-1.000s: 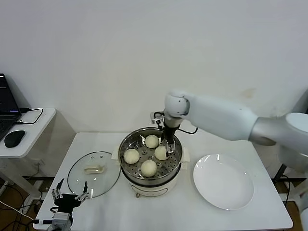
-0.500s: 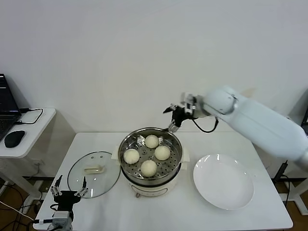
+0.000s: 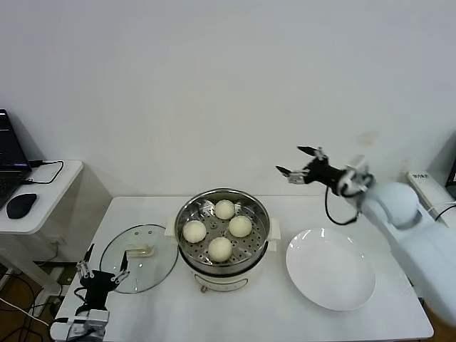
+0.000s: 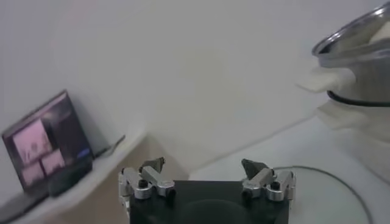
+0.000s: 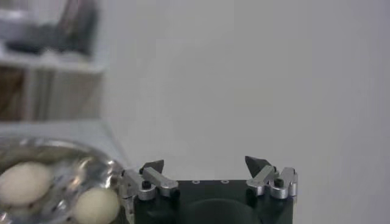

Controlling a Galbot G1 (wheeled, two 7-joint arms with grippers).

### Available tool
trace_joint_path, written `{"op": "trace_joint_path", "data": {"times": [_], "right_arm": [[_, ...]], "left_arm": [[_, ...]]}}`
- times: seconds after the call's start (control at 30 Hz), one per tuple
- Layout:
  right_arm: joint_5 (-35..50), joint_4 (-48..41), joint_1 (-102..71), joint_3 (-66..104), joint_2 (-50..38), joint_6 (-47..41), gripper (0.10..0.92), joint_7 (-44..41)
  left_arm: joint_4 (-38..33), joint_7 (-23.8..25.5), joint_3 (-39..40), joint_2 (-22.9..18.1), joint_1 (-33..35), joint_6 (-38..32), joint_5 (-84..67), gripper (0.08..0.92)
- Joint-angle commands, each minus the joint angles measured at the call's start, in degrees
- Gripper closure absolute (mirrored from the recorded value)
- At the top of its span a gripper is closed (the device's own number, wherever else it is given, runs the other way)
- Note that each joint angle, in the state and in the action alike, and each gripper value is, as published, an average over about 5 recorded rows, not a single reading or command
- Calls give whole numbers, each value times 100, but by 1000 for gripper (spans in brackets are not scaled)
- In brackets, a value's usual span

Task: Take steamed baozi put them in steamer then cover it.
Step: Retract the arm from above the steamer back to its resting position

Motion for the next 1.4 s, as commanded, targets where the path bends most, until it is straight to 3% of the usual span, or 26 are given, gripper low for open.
{"op": "trace_joint_path", "data": {"times": [0.03, 0.37, 0.53, 0.77, 1.4], "right_arm": [[159, 860, -3448, 2837, 576, 294, 203, 291], [-69, 761, -3584, 2896, 885, 306, 203, 60], [-166, 820, -3646, 2892, 1014, 310, 203, -21], [-219, 865, -3745, 3053, 1201, 318, 203, -74], [-395, 793, -3984, 3359, 1411, 465, 203, -156]], "left_arm": [[519, 50, 48, 289, -297, -774, 3295, 177], [958, -70, 309, 940, -394, -239, 4863, 177], [1324, -460, 571, 914, -667, 547, 5300, 177], [1491, -321, 735, 856, -1029, 1093, 5042, 177], [1436, 150, 1147, 712, -1171, 1539, 4624, 177]]}}
